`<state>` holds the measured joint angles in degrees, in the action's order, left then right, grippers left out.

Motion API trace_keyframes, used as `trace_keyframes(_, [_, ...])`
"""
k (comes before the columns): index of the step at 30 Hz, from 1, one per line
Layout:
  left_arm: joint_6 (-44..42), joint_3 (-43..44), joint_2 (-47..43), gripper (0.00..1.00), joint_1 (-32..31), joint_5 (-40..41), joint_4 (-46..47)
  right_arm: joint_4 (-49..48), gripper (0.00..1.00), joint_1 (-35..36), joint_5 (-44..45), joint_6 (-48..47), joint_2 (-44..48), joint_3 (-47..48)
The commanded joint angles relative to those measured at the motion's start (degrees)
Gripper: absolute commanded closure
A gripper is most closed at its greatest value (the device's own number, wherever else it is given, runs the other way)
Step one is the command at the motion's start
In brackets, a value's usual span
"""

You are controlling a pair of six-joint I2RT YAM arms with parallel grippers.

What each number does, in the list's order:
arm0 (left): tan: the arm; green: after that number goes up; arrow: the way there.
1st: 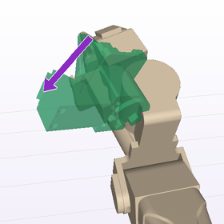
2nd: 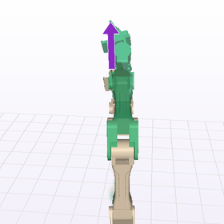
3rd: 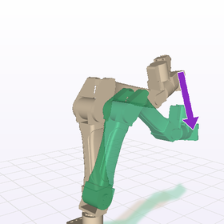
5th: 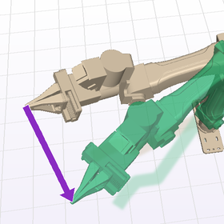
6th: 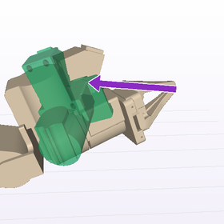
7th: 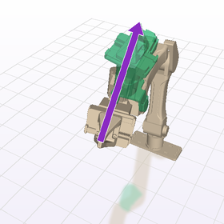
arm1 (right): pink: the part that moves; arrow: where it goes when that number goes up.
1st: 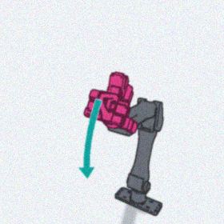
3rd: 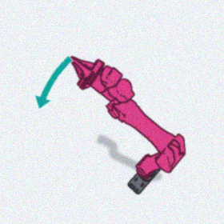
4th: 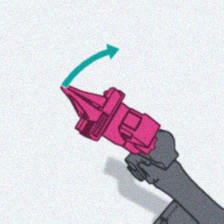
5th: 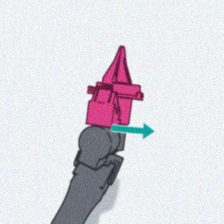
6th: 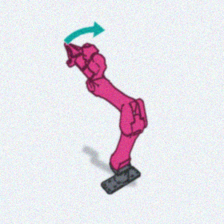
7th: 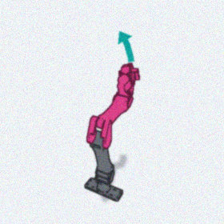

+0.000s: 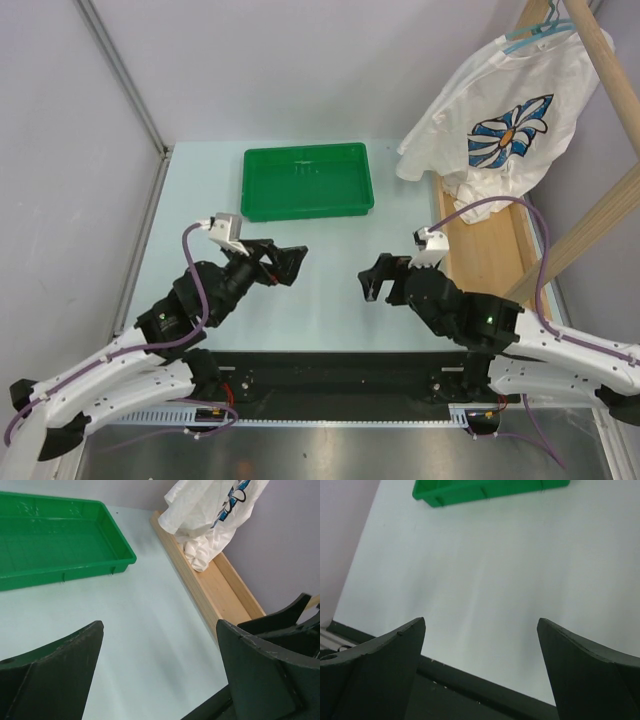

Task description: Remove the t-shirt from the hanger

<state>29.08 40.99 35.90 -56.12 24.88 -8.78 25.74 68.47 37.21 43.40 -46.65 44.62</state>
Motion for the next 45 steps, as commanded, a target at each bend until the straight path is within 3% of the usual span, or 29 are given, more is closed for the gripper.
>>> trace_keyframes(1, [-5.52, 6.19, 2.4, 0.0, 3.54, -7.7, 4.2, 6.42, 0.0, -1.05, 7.87, -3.3, -2.03, 11.08])
trace_keyframes(4, [-4.65, 10.76, 7.84, 0.0, 9.77, -16.68, 5.52, 11.34, 0.0, -1.84, 10.58, -5.95, -6.68, 19.51])
trace_keyframes(5, [-4.13, 13.3, 9.96, 0.0, 11.63, -23.76, 5.87, 15.09, 0.0, -2.89, 11.12, -6.22, -9.74, 21.8])
trace_keyframes(8, [-2.54, 19.01, 17.87, 0.0, 17.7, -35.03, 7.8, 22.85, 0.0, -4.39, 12.71, -6.75, -14.33, 31.82])
trace_keyframes(10, [-2.97, 22.45, 22.08, 0.0, 19.98, -39.63, 10.25, 27.58, 0.0, -5.36, 14.89, -6.92, -18.11, 39.18])
trace_keyframes(14, [-7.1, 33.24, 34.11, 0.01, 20.78, -46.58, 13.25, 31.47, 0.0, -9.75, 15.61, -9.9, -22.33, 49.4])
trace_keyframes(17, [-7.29, 39.32, 41.76, 0.07, 20.79, -50.19, 16.67, 31.83, 0.0, -12.13, 17.97, -12.63, -24.09, 54.42])
trace_keyframes(20, [-5.62, 44.05, 48.01, 0.15, 20.79, -54.32, 26.6, 31.83, 0.0, -13.97, 19.91, -14.91, -25.5, 58.98])
trace_keyframes(21, [-5.44, 46.61, 53.69, 0.15, 20.52, -56.42, 27.92, 31.83, 0.0, -13.97, 21.31, -15.88, -25.85, 60.31])
trace_keyframes(27, [-5.18, 73.49, 76.81, 0.08, 18.86, -56.71, 26.44, 29.28, 0.0, -14.15, 23.78, -21.85, -27.7, 69.71])
trace_keyframes(32, [-5.0, 94.16, 91.7, 0.09, 16.92, -52.48, 28.45, 29.11, 0.0, -14.5, 25.45, -24.14, -28.32, 74.55])
trace_keyframes(35, [-2.19, 98.66, 97.42, 0.09, 16.39, -52.04, 33.27, 29.37, 0.0, -14.59, 26.33, -25.55, -28.4, 76.49])
trace_keyframes(39, [-2.01, 97.27, 98.57, 0.17, 15.6, -51.16, 35.84, 29.99, 0.0, -14.59, 26.51, -26.08, -27.79, 76.93])
trace_keyframes(45, [-3.94, 96.47, 100.86, 0.18, 14.28, -48.09, 35.49, 30.07, 0.0, -14.59, 25.37, -25.56, -26.56, 75.79])
